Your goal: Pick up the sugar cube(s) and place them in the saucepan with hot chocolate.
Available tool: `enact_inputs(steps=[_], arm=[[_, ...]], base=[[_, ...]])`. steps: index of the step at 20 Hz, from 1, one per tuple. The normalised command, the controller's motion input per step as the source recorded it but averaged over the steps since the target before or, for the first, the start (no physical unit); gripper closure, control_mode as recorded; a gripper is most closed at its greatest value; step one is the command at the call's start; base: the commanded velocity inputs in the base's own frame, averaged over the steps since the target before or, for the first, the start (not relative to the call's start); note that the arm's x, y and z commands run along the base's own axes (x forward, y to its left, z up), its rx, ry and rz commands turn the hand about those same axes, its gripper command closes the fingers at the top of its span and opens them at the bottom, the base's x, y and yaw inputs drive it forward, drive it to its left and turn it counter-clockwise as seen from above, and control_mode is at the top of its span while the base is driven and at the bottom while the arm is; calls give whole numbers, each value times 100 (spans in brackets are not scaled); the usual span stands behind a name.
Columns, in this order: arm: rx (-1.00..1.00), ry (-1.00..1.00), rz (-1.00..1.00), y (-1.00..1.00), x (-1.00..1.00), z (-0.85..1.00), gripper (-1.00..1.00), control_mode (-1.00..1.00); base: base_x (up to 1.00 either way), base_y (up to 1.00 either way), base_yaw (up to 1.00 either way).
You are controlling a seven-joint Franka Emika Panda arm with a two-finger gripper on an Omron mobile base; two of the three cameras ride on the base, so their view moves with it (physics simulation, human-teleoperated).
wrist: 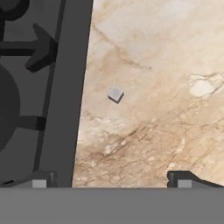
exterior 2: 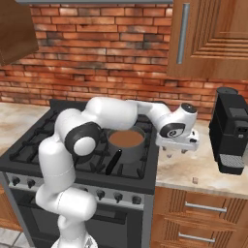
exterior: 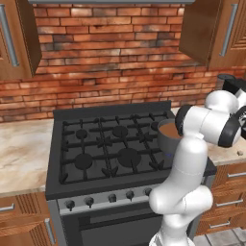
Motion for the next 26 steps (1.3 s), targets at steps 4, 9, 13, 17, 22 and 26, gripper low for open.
enact_inputs(steps=[4, 9, 13, 17, 22, 26], arm=[[-16, -2, 36, 0, 5, -16, -100, -100], [-18, 0, 35, 0, 6, -26, -100, -100], [-14, 0, 36, 0, 9, -16, -100, -100], [-4, 0, 39, 0, 13, -9, -100, -100], [0, 1, 19, 13, 16, 0, -100, -100], [0, 0, 21, 3, 25, 0, -100, -100]], base=[[0, 0, 0], [0, 0, 0], [0, 0, 0], [0, 0, 0], [0, 0, 0], [0, 0, 0]])
